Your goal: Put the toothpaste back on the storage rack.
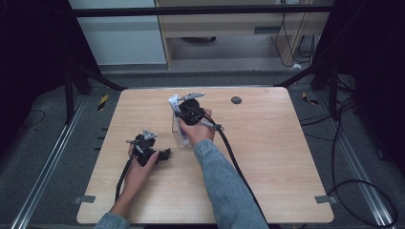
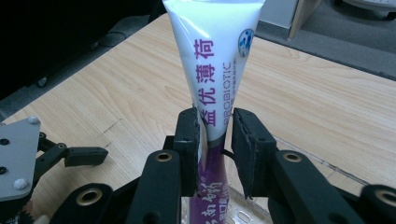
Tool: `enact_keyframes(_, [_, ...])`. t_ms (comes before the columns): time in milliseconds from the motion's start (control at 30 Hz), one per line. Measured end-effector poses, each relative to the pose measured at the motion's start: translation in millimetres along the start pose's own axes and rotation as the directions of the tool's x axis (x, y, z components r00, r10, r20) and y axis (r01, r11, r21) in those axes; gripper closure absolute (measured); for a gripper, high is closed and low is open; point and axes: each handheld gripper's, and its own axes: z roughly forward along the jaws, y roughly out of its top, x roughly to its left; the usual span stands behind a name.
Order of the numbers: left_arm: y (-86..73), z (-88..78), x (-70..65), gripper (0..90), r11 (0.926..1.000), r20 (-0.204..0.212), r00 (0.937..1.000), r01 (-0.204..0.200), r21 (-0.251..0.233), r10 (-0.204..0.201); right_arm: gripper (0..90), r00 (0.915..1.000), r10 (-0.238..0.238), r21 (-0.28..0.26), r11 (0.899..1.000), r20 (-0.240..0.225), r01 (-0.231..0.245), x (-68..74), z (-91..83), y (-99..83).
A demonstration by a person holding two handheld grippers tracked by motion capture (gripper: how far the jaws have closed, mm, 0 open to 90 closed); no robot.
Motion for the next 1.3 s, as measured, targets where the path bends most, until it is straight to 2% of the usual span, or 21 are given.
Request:
enact_keyframes(400, [0.0, 0.0, -0.1, 0.0, 1.0, -0.001, 1.0, 0.001, 0.0, -0.001, 69.9, 0.9999, 0.0, 0.001, 1.0, 0.013, 0.0, -3.9, -3.4, 0.2])
enact_keyframes(900, [0.0, 0.0, 0.0, 0.0, 1.0, 0.0, 1.0, -0.001, 0.0, 0.001, 69.8, 1.0, 0.005, -0.001, 1.0, 0.009, -0.005, -3.4, -5.1, 1.0])
enact_keyframes(1300, [0.0, 0.0, 0.0, 0.0, 1.0, 0.0, 1.0, 0.0, 0.0, 0.0, 68.7, 0.9994, -0.023, -0.014, 1.0, 0.027, 0.024, -4.7, -17.8, 4.4])
